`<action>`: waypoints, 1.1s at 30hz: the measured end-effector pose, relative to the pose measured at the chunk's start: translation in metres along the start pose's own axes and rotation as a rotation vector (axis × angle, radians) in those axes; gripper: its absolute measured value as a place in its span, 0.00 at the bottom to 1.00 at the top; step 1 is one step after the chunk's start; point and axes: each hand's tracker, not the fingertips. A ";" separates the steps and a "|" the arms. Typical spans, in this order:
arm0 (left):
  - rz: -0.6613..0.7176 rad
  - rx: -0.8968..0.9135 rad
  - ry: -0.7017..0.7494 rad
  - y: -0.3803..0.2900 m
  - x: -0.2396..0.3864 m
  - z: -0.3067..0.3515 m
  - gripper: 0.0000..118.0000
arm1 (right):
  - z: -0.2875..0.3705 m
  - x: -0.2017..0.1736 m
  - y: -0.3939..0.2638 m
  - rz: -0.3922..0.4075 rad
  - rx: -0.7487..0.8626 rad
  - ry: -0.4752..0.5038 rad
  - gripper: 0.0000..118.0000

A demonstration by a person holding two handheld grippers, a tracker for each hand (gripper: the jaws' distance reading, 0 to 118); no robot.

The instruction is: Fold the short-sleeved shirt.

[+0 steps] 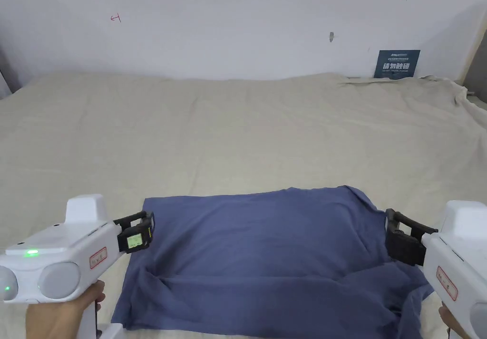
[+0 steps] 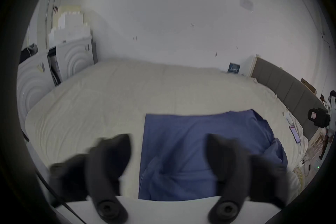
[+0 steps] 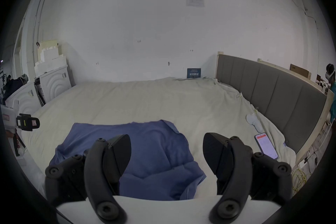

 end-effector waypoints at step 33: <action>0.030 -0.488 0.070 0.043 -0.064 -0.316 0.74 | -0.149 -0.017 0.025 0.033 -0.074 0.028 0.00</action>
